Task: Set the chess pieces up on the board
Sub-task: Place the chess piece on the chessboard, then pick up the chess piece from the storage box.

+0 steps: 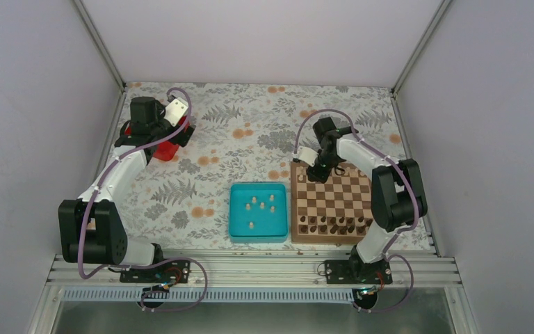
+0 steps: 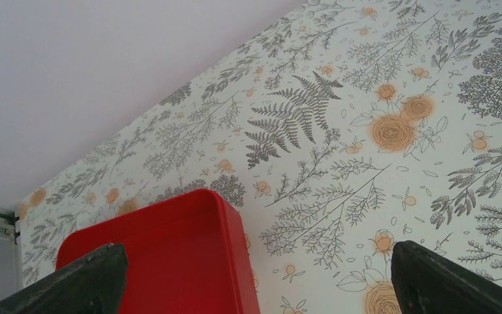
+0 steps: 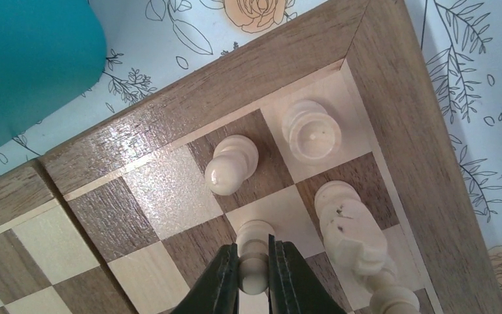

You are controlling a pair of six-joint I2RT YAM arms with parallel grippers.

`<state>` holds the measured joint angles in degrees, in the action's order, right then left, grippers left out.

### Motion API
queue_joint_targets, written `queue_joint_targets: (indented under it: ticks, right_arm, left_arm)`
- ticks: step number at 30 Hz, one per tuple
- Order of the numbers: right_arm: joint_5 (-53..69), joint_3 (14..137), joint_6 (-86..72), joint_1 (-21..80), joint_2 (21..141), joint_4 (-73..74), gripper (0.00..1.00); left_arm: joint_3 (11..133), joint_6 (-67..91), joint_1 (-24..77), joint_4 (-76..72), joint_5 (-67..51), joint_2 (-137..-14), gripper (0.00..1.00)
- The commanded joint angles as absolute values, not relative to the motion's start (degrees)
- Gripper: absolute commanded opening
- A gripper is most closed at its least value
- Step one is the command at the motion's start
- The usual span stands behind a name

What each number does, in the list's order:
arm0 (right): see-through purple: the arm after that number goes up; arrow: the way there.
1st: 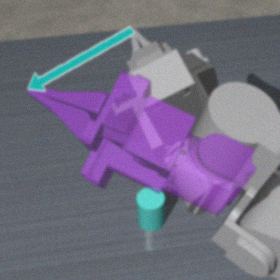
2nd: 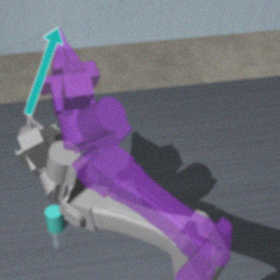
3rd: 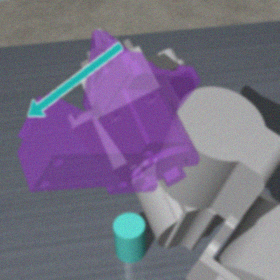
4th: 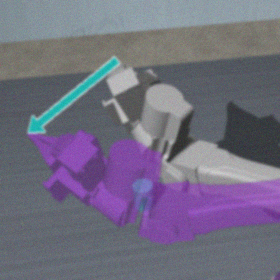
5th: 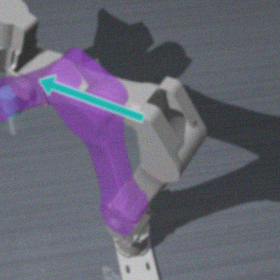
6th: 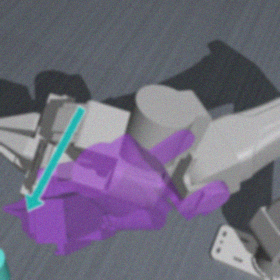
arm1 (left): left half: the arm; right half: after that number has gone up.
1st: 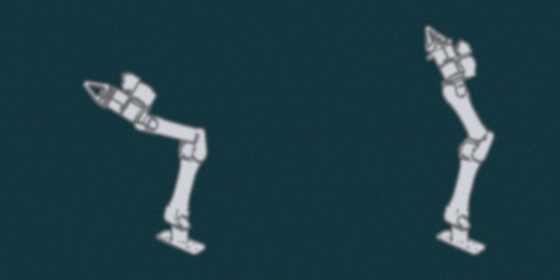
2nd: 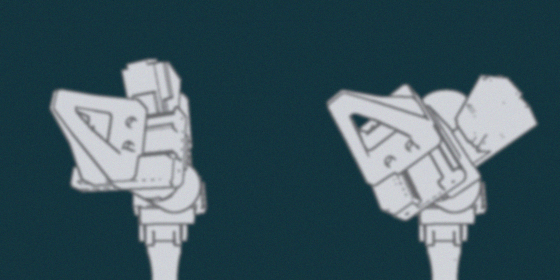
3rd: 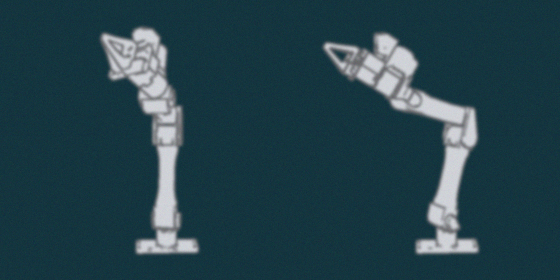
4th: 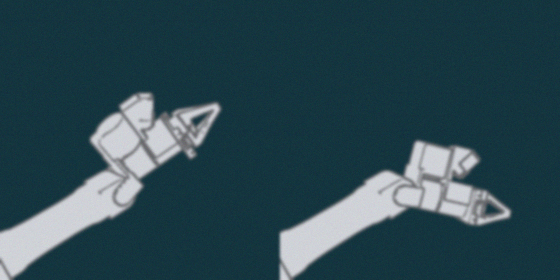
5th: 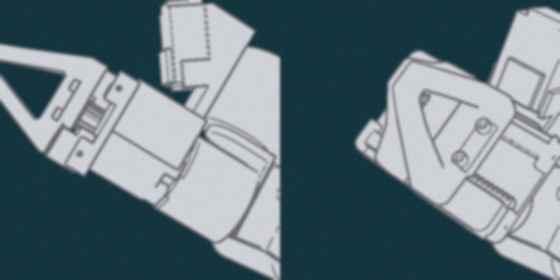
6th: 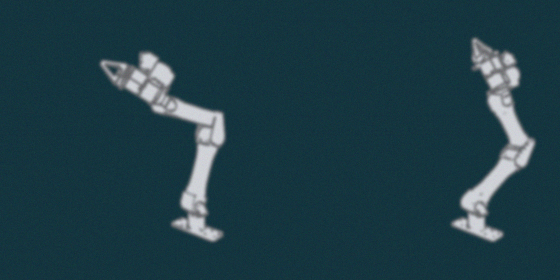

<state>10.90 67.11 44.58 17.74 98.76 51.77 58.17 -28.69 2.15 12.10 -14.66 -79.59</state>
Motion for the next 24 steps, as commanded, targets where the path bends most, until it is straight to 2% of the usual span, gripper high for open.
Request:
queue_joint_targets:
  ticks: [1,5,17,24]
  right_arm:
    - [11.5,66.1,45.4,17.1,99.2,50.8,0.12]
    - [10.8,65.8,45.3,17.1,98.4,50.2,0.24]
    - [11.5,71.6,44.7,17.8,93.6,55.3,0.3]
    - [12.8,79.6,43.5,24.9,92.0,63.0,0.32]
  left_arm:
    - [58.8,-28.2,2.4,11.5,-15.3,-79.7,1.0]
    - [58.9,-28.1,2.3,11.6,-15.2,-79.7,1.0]
    - [58.8,-28.0,2.4,11.6,-15.3,-78.9,1.0]
    - [58.9,-28.1,2.4,11.7,-15.4,-78.8,1.0]
